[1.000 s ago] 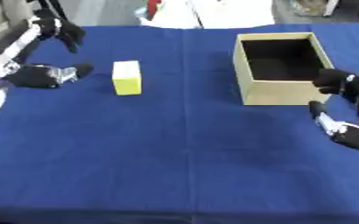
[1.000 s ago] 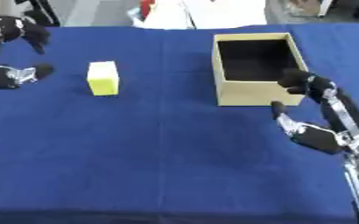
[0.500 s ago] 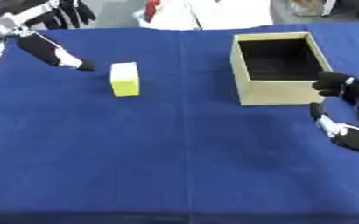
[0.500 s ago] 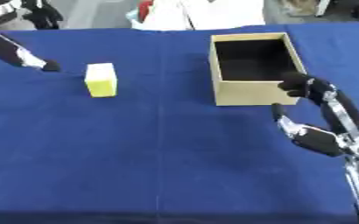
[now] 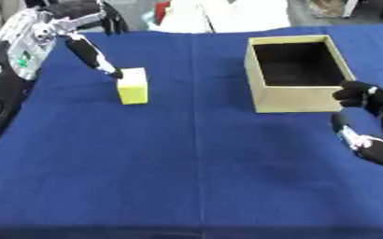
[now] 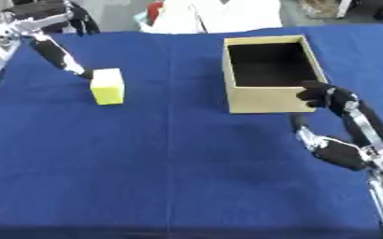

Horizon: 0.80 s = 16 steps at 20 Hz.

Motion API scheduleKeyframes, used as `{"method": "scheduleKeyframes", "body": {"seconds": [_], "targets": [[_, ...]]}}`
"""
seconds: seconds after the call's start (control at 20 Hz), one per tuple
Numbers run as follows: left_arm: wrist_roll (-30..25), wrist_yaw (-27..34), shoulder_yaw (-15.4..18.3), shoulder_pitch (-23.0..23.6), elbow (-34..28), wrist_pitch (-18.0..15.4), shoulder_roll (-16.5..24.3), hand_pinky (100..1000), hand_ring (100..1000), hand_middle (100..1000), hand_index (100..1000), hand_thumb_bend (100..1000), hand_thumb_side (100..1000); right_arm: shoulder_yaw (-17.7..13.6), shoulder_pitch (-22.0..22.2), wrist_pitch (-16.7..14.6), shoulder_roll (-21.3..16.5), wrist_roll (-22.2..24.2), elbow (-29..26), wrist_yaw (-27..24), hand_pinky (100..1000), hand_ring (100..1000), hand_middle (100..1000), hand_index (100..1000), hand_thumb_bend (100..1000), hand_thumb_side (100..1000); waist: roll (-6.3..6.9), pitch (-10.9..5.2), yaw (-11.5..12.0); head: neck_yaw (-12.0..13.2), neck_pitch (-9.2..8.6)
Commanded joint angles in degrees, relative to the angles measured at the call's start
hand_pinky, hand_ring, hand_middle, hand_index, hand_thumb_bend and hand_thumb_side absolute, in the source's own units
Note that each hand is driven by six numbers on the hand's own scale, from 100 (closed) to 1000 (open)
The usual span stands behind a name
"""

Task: Pick up objects on the table and place them in the box.

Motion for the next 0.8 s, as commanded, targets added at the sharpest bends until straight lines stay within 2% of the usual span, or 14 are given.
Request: {"method": "scheduleKeyframes", "body": {"seconds": [0.05,0.4,0.8], "targets": [[-0.9,-2.0,1.2,-1.9,2.8,-0.7,-0.4,735,616,609,760,794,354,-0.2,-0.7,-0.2,-0.7,0.2,-0.5,-0.6,779,792,709,881,197,387,-0.14,-0.96,-0.1,0.3,0.28],[-2.6,-3.9,1.6,-2.2,5.7,-1.8,-2.0,735,613,605,757,787,360,-0.2,-0.7,-0.1,-0.5,0.3,-0.5,-0.7,780,792,709,881,193,393,-0.22,-0.9,-0.3,0.3,0.28],[0.3,-6.9,2.6,-2.3,8.5,-0.8,-3.9,729,602,591,747,707,303,-0.1,-0.9,-0.2,-0.2,0.4,-0.5,-0.8,780,791,709,880,189,399,-0.55,-0.7,-0.7,0.7,0.28]]}}
